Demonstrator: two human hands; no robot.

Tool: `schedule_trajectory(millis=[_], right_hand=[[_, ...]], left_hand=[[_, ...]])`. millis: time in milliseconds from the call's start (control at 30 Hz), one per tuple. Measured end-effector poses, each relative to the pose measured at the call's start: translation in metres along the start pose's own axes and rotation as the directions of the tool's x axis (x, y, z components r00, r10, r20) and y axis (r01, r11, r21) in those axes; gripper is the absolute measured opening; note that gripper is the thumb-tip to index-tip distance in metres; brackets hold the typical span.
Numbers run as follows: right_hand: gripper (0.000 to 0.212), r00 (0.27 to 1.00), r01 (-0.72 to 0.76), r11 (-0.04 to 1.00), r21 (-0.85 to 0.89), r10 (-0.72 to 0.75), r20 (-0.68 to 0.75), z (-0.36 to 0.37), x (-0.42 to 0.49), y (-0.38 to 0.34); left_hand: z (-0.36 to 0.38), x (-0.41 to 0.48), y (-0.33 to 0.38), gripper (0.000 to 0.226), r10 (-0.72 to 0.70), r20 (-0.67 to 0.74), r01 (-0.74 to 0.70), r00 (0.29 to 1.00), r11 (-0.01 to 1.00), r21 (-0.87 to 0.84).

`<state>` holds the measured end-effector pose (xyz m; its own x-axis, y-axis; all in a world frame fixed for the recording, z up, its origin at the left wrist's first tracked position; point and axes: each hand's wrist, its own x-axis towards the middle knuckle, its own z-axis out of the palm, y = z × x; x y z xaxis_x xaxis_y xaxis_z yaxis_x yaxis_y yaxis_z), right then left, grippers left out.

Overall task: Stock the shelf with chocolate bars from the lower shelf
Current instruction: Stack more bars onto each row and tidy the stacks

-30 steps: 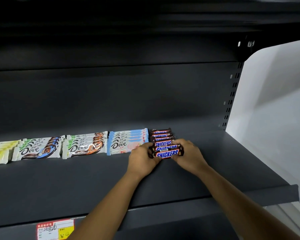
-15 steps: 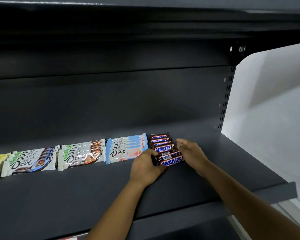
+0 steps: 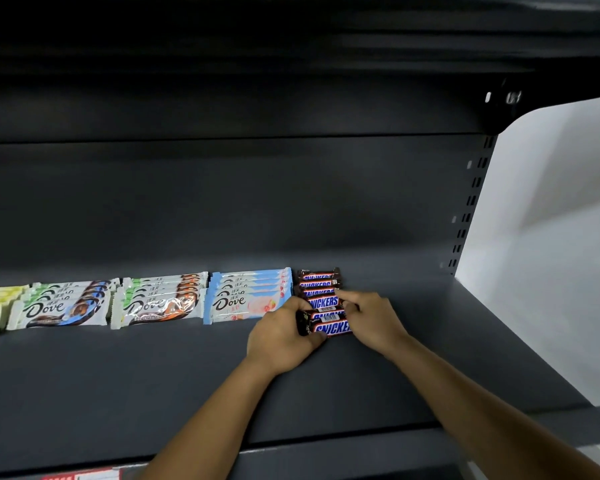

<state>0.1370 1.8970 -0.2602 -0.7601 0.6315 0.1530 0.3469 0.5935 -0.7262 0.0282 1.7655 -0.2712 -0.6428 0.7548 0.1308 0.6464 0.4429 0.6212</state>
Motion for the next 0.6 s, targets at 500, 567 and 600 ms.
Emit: schedule_trajectory(millis=[500, 567, 600], right_hand=[[0.030, 0.989, 0.093, 0.985, -0.142, -0.108, -0.102, -0.0010, -0.0076, 0.0018], [0.030, 0.990, 0.086, 0.985, -0.147, -0.101, -0.102, -0.0008, -0.0064, 0.0027], [0.030, 0.991, 0.083, 0.987, -0.136, -0.097, -0.097, -0.0006, -0.0058, 0.0031]], left_hand=[[0.0036, -0.0061, 0.0000, 0.040, 0.035, -0.075, -0.035, 0.997, 0.999, -0.003], [0.0037, -0.0064, 0.0003, 0.040, 0.040, -0.078, -0.040, 0.996, 0.999, 0.003], [0.0037, -0.0062, 0.0003, 0.041, 0.042, -0.079, -0.042, 0.996, 0.999, 0.006]])
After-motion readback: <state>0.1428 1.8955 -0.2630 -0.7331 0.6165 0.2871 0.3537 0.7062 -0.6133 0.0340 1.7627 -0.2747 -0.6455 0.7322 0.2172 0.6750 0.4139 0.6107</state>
